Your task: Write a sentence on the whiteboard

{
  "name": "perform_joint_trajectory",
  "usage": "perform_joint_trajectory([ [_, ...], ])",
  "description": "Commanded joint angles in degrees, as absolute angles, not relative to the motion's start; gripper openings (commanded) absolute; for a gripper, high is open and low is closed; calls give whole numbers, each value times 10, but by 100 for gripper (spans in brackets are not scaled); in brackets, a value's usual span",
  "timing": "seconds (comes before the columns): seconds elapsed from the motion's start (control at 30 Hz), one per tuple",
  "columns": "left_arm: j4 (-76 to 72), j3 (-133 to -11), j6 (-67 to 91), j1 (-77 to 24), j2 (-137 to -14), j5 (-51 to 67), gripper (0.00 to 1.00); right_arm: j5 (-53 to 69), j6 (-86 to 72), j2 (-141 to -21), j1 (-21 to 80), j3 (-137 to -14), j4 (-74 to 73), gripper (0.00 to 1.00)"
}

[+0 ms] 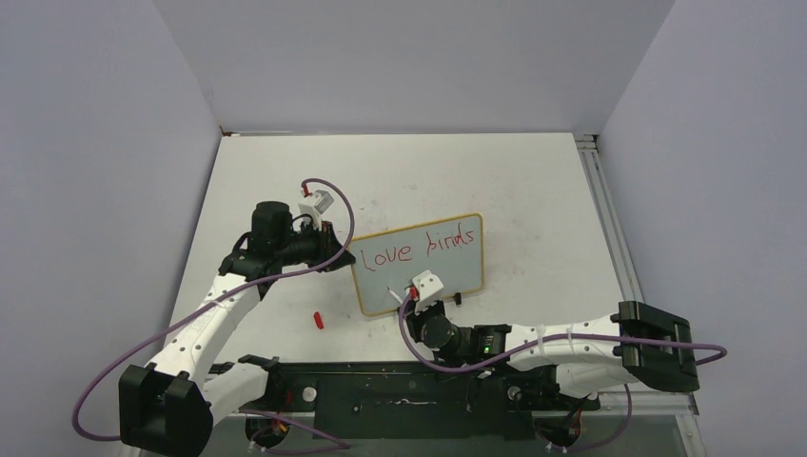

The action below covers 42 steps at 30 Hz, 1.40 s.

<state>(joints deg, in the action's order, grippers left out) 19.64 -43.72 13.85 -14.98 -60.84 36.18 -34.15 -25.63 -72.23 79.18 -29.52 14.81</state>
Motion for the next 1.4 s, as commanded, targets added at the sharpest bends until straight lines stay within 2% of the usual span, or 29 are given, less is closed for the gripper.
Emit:
perform_joint_trajectory([
  [0.0,187,-449,137,-151,-594,353,10,-353,-273,-724,794,-299,146,5],
  [1.37,186,-449,136,-150,-599,354,10,-404,-243,-693,794,-317,149,5],
])
